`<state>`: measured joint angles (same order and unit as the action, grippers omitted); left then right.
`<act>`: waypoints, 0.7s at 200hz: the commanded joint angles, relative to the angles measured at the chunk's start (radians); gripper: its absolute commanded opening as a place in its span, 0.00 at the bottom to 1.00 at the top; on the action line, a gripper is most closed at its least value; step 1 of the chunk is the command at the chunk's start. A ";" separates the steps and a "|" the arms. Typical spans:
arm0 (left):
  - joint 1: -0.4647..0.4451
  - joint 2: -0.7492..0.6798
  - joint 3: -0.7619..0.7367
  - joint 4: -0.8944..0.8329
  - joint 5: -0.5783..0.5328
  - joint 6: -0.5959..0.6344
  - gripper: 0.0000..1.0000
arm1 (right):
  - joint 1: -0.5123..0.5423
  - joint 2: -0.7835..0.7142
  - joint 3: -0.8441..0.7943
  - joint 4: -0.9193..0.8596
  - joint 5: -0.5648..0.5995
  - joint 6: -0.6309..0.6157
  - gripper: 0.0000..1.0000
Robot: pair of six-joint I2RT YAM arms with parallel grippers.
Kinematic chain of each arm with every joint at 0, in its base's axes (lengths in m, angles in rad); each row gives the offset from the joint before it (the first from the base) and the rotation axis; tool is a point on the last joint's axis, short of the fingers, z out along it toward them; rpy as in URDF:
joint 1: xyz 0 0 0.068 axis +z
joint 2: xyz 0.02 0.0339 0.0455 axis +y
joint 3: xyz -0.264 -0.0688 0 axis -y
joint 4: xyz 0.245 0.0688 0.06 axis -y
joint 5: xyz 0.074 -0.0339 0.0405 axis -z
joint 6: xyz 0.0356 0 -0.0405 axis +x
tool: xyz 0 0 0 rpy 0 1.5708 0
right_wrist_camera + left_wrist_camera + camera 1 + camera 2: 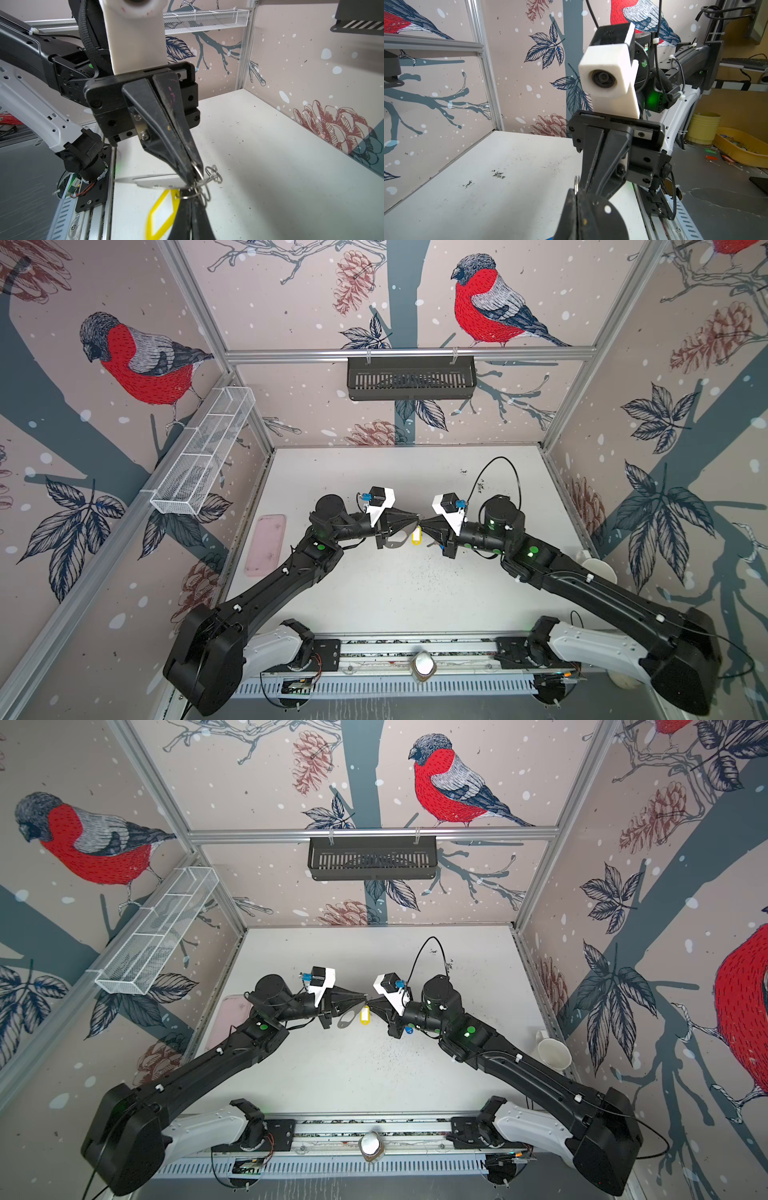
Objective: Put the keys on the keyring
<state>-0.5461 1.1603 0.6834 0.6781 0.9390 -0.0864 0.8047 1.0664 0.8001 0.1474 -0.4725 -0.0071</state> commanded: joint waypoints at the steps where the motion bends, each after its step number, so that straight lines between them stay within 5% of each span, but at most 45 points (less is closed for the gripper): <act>1: -0.001 0.006 -0.010 0.113 0.051 -0.047 0.00 | 0.017 0.000 0.017 0.009 -0.014 -0.023 0.01; 68: 0.000 -0.021 -0.037 0.144 0.039 -0.052 0.00 | 0.021 -0.062 -0.007 -0.037 0.091 -0.024 0.30; 140: -0.001 -0.030 -0.045 0.149 0.030 -0.050 0.00 | 0.020 -0.121 -0.023 -0.048 0.153 -0.031 0.24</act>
<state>-0.5468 1.1366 0.6395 0.7773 0.9665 -0.1326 0.8234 0.9558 0.7776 0.0868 -0.3573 -0.0296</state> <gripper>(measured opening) 0.049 0.256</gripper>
